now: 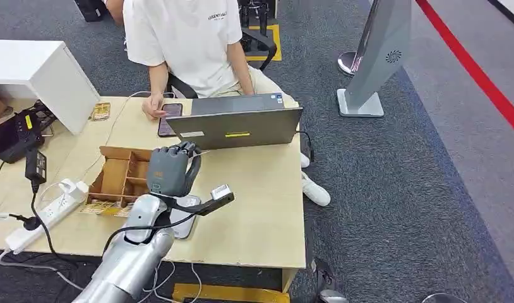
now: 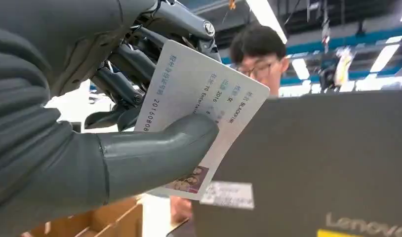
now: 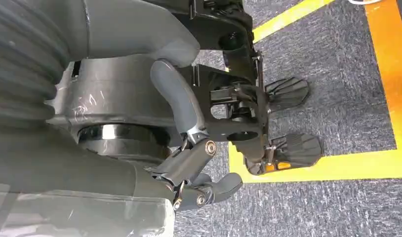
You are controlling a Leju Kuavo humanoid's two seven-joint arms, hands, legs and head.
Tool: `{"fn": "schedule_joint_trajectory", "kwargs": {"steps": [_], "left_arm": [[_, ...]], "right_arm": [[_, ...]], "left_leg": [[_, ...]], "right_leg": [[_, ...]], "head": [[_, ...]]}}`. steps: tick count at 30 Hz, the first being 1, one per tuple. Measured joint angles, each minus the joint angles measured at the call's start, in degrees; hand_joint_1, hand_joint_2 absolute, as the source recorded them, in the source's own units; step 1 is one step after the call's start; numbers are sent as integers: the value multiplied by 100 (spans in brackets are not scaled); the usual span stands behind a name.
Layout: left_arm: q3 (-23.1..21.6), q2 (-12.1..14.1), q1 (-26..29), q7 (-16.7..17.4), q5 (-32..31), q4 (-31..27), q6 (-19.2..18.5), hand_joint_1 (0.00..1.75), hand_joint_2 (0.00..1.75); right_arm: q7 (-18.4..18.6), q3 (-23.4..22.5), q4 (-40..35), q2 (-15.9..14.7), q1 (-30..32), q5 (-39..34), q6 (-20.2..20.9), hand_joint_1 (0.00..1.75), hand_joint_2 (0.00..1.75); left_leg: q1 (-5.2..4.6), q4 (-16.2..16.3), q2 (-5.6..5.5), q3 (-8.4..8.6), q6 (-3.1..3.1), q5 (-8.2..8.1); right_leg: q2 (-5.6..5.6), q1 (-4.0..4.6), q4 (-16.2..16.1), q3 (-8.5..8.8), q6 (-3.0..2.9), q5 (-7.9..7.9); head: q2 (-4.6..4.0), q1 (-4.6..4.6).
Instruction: Pass the card to the sensor for recognition and then transmit it.
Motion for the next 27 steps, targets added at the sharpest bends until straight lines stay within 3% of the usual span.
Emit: {"fn": "schedule_joint_trajectory", "kwargs": {"steps": [8,16,27], "left_arm": [[-77,0,3,634,-258,81,-684,175,175],[-164,-9,28,865,-291,153,-1204,175,175],[-256,24,348,995,-424,-7,-1337,175,175]], "right_arm": [[-70,-114,0,-57,99,-44,0,0,175],[-63,-225,0,-120,159,-76,0,0,175],[-241,-407,-2,-175,288,-214,0,0,175]], "left_leg": [[-1,0,0,-2,0,-1],[0,0,2,-2,0,0],[-1,0,0,-4,3,-3]], "right_leg": [[-1,-1,0,-1,0,0],[0,0,0,-2,0,0],[0,-1,0,-2,2,-3]], "head": [[0,0],[0,0],[0,0]]}}
